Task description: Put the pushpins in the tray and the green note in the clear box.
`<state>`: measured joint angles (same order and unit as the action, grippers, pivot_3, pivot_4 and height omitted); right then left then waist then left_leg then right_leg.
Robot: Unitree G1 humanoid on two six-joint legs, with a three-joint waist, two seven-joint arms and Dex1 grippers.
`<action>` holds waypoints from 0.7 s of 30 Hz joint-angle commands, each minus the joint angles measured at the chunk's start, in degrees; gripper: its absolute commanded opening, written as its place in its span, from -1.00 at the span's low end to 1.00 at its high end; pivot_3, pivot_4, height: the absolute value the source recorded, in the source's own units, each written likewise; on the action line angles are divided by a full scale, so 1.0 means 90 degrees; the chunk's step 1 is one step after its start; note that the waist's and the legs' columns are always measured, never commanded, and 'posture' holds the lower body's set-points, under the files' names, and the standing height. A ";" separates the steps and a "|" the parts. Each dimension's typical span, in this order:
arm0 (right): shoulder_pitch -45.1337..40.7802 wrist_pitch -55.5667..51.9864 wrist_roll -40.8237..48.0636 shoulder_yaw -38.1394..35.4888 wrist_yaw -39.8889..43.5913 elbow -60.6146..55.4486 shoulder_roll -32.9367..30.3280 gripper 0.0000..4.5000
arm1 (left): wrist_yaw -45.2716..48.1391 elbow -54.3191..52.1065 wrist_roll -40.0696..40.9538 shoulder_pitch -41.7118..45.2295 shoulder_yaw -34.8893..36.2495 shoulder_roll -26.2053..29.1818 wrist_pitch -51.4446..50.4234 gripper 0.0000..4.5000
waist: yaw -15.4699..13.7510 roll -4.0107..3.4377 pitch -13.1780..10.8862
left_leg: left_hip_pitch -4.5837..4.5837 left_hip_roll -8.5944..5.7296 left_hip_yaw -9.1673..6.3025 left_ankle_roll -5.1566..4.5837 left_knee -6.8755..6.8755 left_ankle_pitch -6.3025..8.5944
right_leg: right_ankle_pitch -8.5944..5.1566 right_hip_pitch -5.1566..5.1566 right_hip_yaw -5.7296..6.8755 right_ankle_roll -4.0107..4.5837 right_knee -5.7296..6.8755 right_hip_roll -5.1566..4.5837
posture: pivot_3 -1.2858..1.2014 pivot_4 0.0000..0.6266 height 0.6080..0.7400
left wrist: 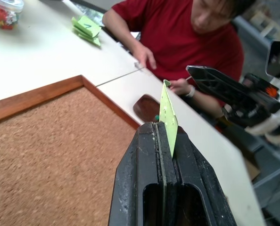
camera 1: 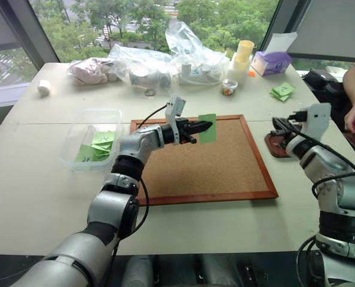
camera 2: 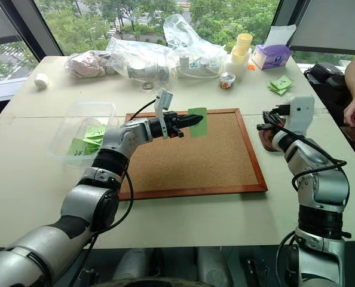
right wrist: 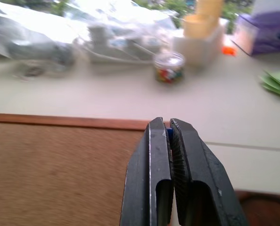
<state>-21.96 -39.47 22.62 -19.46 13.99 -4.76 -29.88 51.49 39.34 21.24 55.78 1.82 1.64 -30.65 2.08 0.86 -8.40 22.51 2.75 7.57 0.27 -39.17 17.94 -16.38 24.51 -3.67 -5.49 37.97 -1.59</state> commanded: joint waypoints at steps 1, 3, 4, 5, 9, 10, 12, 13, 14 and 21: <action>-0.0177 0.0412 -0.0475 0.0186 -0.0059 0.0632 -0.0164 -1.00 | -0.0066 -0.1051 -0.0424 -0.0130 -0.0602 -0.0076 0.0572 -0.99 | 0.0016 -0.0001 0.0001 | -0.0001 -0.0002 0.0001 0.0000 0.0000 0.0000 | 0.0000 0.0000 -0.0002 0.0000 0.0000 0.0002 | 0.03 -0.52 0.97; -0.0328 0.0718 -0.0678 0.0248 -0.0069 0.1248 -0.0170 -1.00 | -0.0163 -0.1365 -0.0513 -0.0231 -0.0746 -0.0100 0.0650 -0.99 | 0.0030 -0.0002 0.0001 | -0.0004 -0.0003 0.0004 0.0000 0.0001 0.0000 | 0.0000 0.0000 -0.0007 0.0000 0.0001 0.0004 | 0.03 -0.52 0.97; -0.0412 0.0867 -0.0760 0.0257 -0.0088 0.1524 -0.0168 -1.00 | -0.0232 -0.1475 -0.0484 -0.0240 -0.0733 -0.0112 0.0609 -0.99 | 0.0040 -0.0003 0.0002 | -0.0007 -0.0003 0.0008 0.0000 0.0001 0.0000 | 0.0000 -0.0001 -0.0009 0.0000 0.0001 0.0005 | 0.03 -0.52 0.97; -0.0474 0.0985 -0.0812 0.0259 -0.0088 0.1711 -0.0165 -1.00 | -0.0284 -0.1545 -0.0455 -0.0244 -0.0711 -0.0122 0.0564 -0.99 | 0.0044 -0.0003 0.0001 | -0.0008 -0.0003 0.0010 0.0001 0.0001 0.0000 | 0.0000 -0.0001 -0.0010 0.0000 0.0003 0.0006 | 0.03 -0.52 0.97; -0.0730 0.1294 -0.1001 0.0278 -0.0134 0.2441 -0.0162 -1.00 | -0.0311 -0.1939 -0.0477 -0.0399 -0.0823 0.0000 0.0488 -0.99 | 0.0055 -0.0008 0.0003 | -0.0012 0.0000 0.0010 0.0002 0.0001 -0.0001 | 0.0000 0.0000 -0.0014 0.0000 0.0006 0.0009 | 0.03 -0.52 0.97; -0.0780 0.1347 -0.1034 0.0290 -0.0116 0.2573 -0.0164 -1.00 | -0.0334 -0.2039 -0.0421 -0.0446 -0.0796 0.0033 0.0388 -0.99 | 0.0055 -0.0008 0.0003 | -0.0012 0.0002 0.0010 0.0003 0.0001 -0.0002 | 0.0000 -0.0001 -0.0014 0.0000 0.0007 0.0009 | 0.03 -0.52 0.97; -0.0854 0.1415 -0.1067 0.0278 -0.0106 0.2760 -0.0157 -1.00 | -0.0238 -0.2224 -0.0398 -0.0564 -0.0874 0.0180 0.0231 -0.99 | 0.0052 -0.0008 0.0003 | -0.0012 0.0009 0.0010 0.0003 0.0001 -0.0002 | 0.0000 0.0000 -0.0014 -0.0001 0.0007 0.0008 | 0.03 -0.52 0.97; -0.0881 0.1428 -0.1081 0.0272 -0.0115 0.2821 -0.0156 -0.86 | -0.0088 -0.2339 -0.0465 -0.0646 -0.1013 0.0309 0.0245 -1.00 | 0.0052 -0.0009 0.0003 | -0.0011 0.0009 0.0010 0.0003 0.0001 -0.0002 | 0.0000 0.0000 -0.0014 -0.0001 0.0007 0.0006 | 0.03 -0.52 0.97; -0.0897 0.1419 -0.1075 0.0259 -0.0116 0.2851 -0.0151 -0.71 | 0.0000 -0.2449 -0.0511 -0.0704 -0.1111 0.0409 0.0238 -1.00 | 0.0051 -0.0010 0.0004 | -0.0011 0.0008 0.0011 0.0003 0.0001 -0.0002 | 0.0000 0.0000 -0.0015 -0.0001 0.0008 0.0005 | 0.03 -0.52 0.97; -0.0913 0.1398 -0.1034 0.0159 -0.0104 0.2832 -0.0137 0.78 | 0.0423 -0.2726 -0.1119 -0.0811 -0.1866 0.1079 0.0759 -1.00 | 0.0045 -0.0011 0.0004 | -0.0011 0.0009 0.0012 0.0005 0.0000 -0.0003 | 0.0001 -0.0001 -0.0014 -0.0002 0.0009 0.0003 | 0.03 -0.52 0.97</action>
<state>-28.85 -27.74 12.71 -16.33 13.18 21.92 -30.38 53.41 17.48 12.67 48.00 -13.37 10.40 -26.50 2.49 0.76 -8.37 22.40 2.82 7.68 0.32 -39.17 17.91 -16.38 24.50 -3.79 -5.51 38.05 -1.55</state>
